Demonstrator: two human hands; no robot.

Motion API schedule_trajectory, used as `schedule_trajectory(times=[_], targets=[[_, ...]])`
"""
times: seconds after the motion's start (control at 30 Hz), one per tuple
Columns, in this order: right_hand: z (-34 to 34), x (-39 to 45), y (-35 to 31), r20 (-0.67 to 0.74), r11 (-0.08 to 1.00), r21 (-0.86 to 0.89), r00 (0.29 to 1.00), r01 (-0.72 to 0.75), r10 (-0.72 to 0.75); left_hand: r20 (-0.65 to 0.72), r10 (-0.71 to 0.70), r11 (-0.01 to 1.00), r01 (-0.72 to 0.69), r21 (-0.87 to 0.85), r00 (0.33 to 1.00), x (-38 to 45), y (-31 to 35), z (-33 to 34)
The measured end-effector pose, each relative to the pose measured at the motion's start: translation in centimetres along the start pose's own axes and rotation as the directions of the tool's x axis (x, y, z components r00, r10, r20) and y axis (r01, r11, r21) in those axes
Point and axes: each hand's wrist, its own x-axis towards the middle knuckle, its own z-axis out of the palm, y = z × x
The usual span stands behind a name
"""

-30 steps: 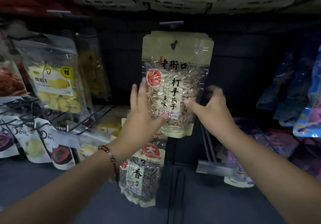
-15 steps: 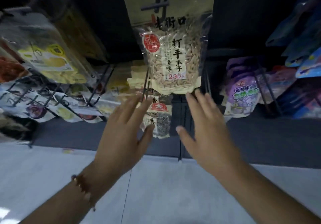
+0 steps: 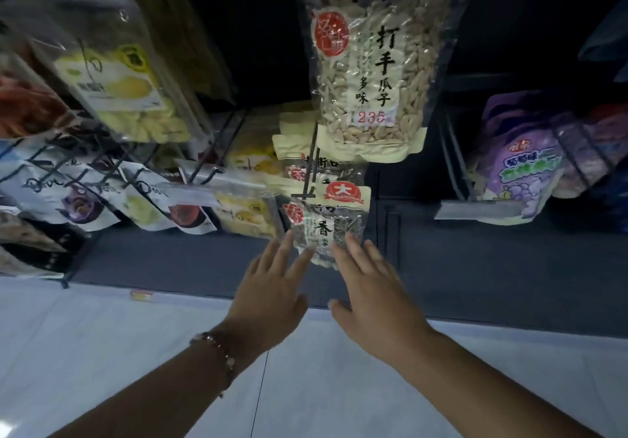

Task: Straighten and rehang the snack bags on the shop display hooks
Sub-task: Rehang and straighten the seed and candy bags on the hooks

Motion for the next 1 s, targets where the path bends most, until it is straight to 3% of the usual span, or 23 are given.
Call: schedule_trajectory(times=[0.1,0.23,0.53,0.73,0.8,0.87,1.0], targets=[[3.0,4.4,0.6,-0.063,0.999,-0.025,0.998,-0.025,0.023,-0.128,0.110,0.987,-0.094,0.131,0.986,4.4,-2.1,3.0],[5.2,8.3,1.4,-0.190,0.993,-0.078,0.979,-0.084,0.068,-0.197,0.160,0.959,-0.106,0.262,0.967,8.1,-3.8,5.4],[5.1,12.1,3.0,-0.286,0.981,-0.135,0.953,-0.140,0.096,-0.327,0.189,0.977,-0.143,0.159,0.926,12.3,-4.7,5.4],[5.5,12.2,3.0,-0.300,0.976,-0.134,0.945,-0.174,0.128,-0.309,0.275,0.961,-0.269,0.061,0.910,10.7,-6.5,5.4],[5.6,11.8,2.9,-0.305,0.973,-0.125,0.941,-0.195,0.149,-0.329,0.310,0.951,-0.291,0.109,0.892,8.8,-8.3,5.4],[5.8,11.3,2.3,-0.305,0.969,-0.141,0.940,-0.200,0.150,-0.347,0.328,0.942,-0.280,0.183,0.878,6.9,-10.7,5.6],[7.1,9.3,-0.9,-0.276,0.970,-0.157,0.952,-0.184,0.136,-0.297,0.223,0.961,-0.159,0.224,0.929,2.5,-15.2,4.7]])
